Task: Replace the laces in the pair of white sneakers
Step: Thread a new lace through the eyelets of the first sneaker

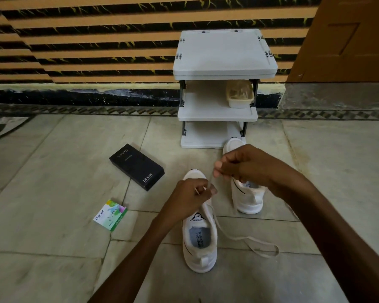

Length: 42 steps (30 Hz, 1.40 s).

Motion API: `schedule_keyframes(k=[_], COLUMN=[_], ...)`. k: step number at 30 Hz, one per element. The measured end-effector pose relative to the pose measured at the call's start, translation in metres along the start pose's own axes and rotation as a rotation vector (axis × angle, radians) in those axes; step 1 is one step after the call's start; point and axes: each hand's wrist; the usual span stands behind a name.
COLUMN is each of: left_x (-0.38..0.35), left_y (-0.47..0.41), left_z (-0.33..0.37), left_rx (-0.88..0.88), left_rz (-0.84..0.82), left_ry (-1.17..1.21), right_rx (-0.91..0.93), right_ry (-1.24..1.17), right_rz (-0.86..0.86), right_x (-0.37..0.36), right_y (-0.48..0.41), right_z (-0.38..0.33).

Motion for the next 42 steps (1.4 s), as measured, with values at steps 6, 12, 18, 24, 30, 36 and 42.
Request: schedule_keyframes(k=[6, 12, 18, 24, 30, 36, 42], left_x=[0.032, 0.038, 0.024, -0.006, 0.009, 0.019, 0.02], left_y=[-0.005, -0.006, 0.0, 0.023, 0.027, 0.027, 0.02], left_z=[0.048, 0.059, 0.041, 0.02, 0.007, 0.008, 0.01], left_rx=[-0.131, -0.088, 0.016, 0.276, 0.177, 0.051, 0.105], left_rz=[0.338, 0.42, 0.287, -0.093, 0.058, 0.054, 0.011], left_ry=[0.203, 0.362, 0.433, 0.566, 0.299, -0.093, -0.102], right_rx=[0.018, -0.038, 0.047, -0.051, -0.284, -0.162, 0.156], right_ry=[0.29, 0.684, -0.013, -0.501, -0.361, 0.403, 0.162], right_rz=[-0.159, -0.239, -0.005, 0.343, 0.356, 0.329, 0.12], right_x=[0.003, -0.041, -0.05, -0.044, -0.048, -0.061, -0.085], right_y=[0.014, 0.007, 0.001, -0.011, -0.014, -0.02, -0.027], right_z=[0.027, 0.054, 0.039, 0.028, 0.047, 0.048, 0.039])
Point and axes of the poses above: each hand's wrist, its own y-axis away from the middle knuckle, its own x-axis out of the back of the hand, z = x × y, and after that the axes turned 11 degrees about y, right-handed
